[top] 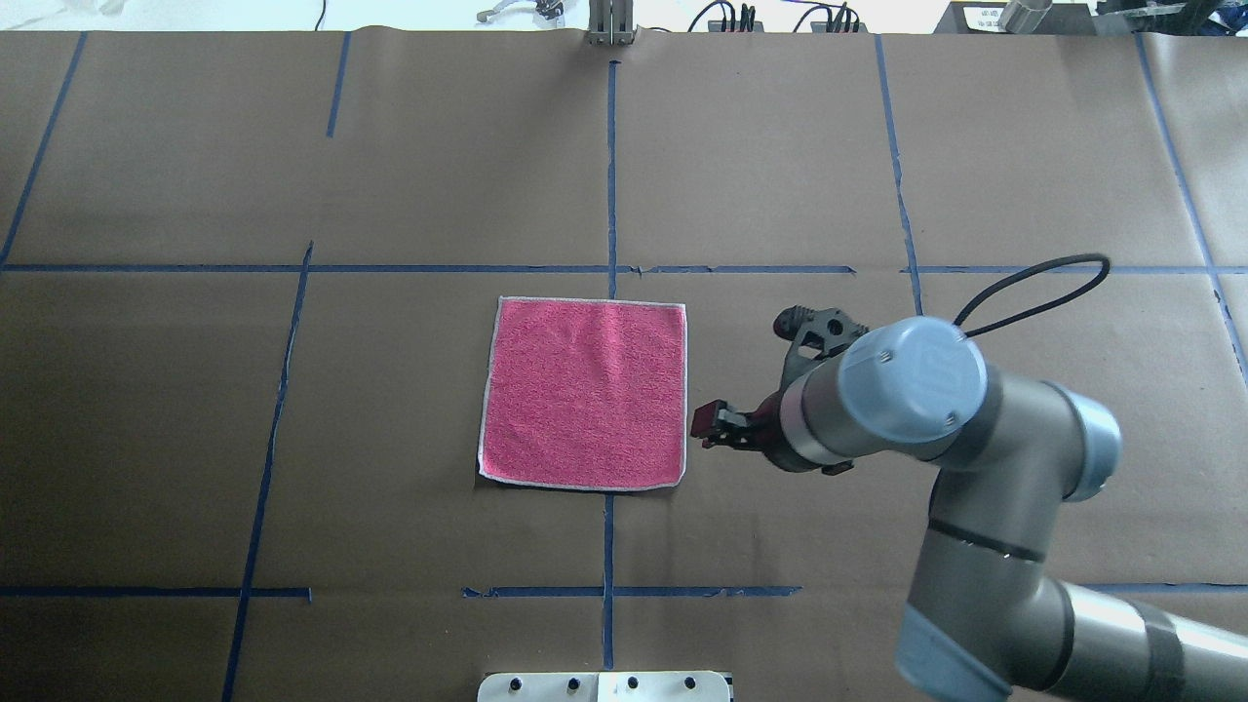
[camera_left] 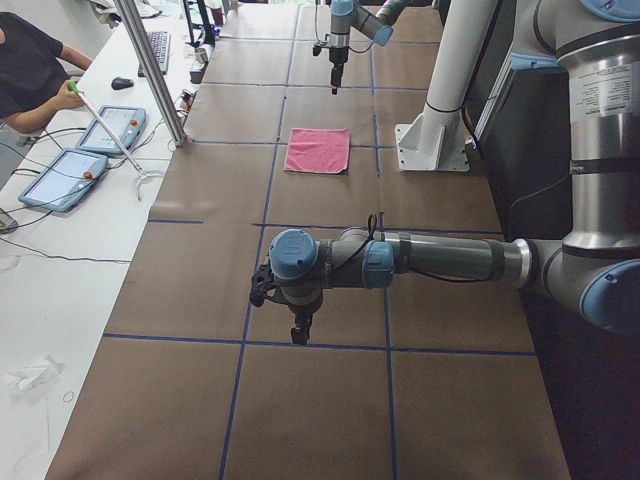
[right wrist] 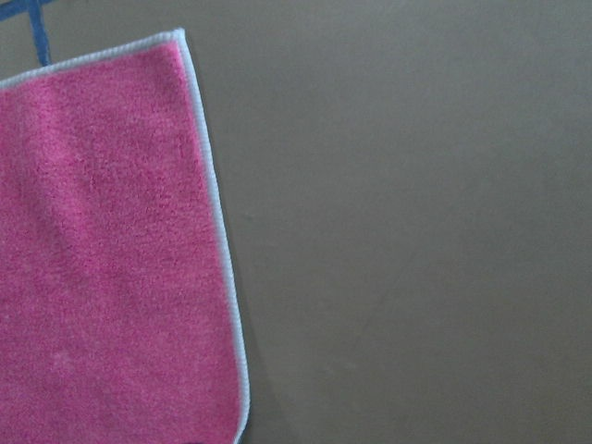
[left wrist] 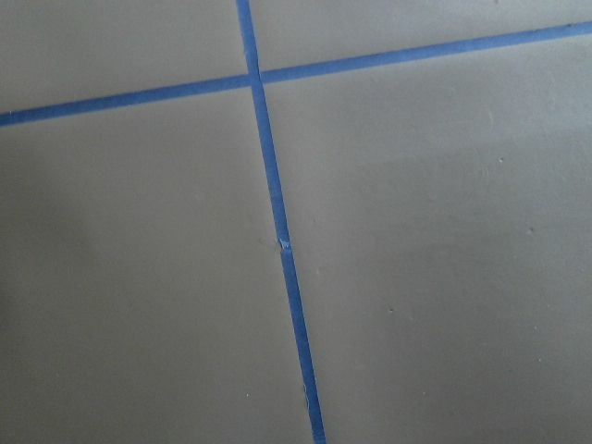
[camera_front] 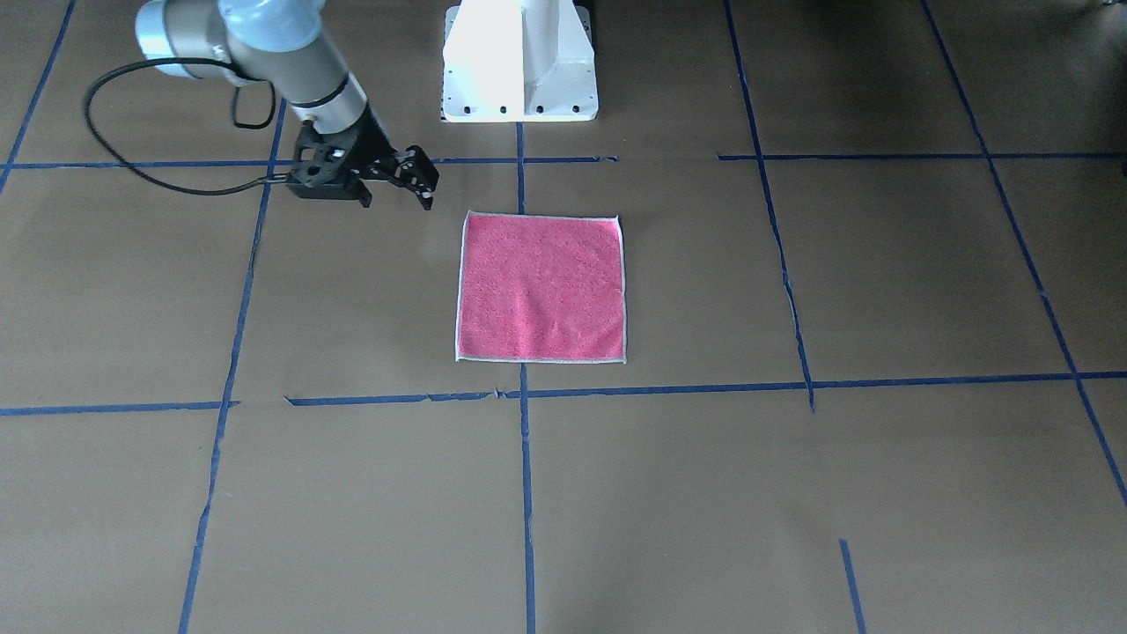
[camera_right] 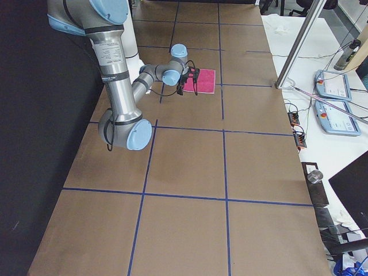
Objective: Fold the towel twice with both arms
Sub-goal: 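Move the right gripper to the towel's edge nearest it and grasp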
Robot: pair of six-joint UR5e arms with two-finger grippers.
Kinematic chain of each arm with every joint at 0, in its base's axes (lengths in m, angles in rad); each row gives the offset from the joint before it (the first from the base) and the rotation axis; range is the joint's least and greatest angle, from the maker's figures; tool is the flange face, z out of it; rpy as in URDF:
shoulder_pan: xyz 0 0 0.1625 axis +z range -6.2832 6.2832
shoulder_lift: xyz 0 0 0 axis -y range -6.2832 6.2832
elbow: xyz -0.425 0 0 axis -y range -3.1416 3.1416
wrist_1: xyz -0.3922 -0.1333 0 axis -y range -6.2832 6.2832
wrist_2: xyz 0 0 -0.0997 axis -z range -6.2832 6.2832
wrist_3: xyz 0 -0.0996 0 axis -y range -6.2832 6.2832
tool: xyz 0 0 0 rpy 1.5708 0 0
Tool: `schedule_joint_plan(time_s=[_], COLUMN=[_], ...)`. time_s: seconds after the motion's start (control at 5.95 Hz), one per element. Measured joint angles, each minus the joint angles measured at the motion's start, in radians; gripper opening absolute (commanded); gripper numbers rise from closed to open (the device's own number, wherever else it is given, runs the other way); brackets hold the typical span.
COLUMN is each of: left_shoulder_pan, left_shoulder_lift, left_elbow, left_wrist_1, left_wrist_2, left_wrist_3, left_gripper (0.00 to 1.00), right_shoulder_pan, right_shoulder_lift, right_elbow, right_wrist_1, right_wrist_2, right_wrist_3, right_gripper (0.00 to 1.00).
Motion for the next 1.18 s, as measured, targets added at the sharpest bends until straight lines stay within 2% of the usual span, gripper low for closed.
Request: schedule_joint_plan(time_s=[0.17, 0.34, 0.5, 0.84, 1.01, 1.18], left_shoulder_pan=[0.002, 0.004, 0.005, 0.006, 0.005, 0.005], left_shoulder_lift=[0.000, 0.000, 0.001, 0.001, 0.001, 0.001], left_elbow=[0.001, 0.001, 0.001, -0.001, -0.002, -0.002], left_wrist_1=[-0.004, -0.005, -0.005, -0.006, -0.006, -0.007], left_wrist_2=[-0.001, -0.002, -0.004, -0.005, -0.005, -0.005], left_wrist_3=[-0.003, -0.004, -0.003, -0.002, -0.002, -0.002], left_gripper=[1.00, 1.00, 1.00, 1.00, 1.00, 1.00], right_shoulder_pan=[-0.059, -0.084, -0.093, -0.098, -0.099, -0.099], right_shoulder_lift=[0.052, 0.079, 0.093, 0.121, 0.130, 0.135], right_elbow=[-0.035, -0.071, -0.099, -0.142, -0.152, -0.155], right_wrist_1=[-0.042, -0.057, -0.061, -0.064, -0.064, -0.064], right_wrist_2=[-0.077, -0.110, -0.125, -0.136, -0.137, -0.137], right_wrist_3=[0.095, 0.148, 0.165, 0.173, 0.173, 0.173], right_gripper=[0.97, 0.95, 0.94, 0.85, 0.71, 0.53])
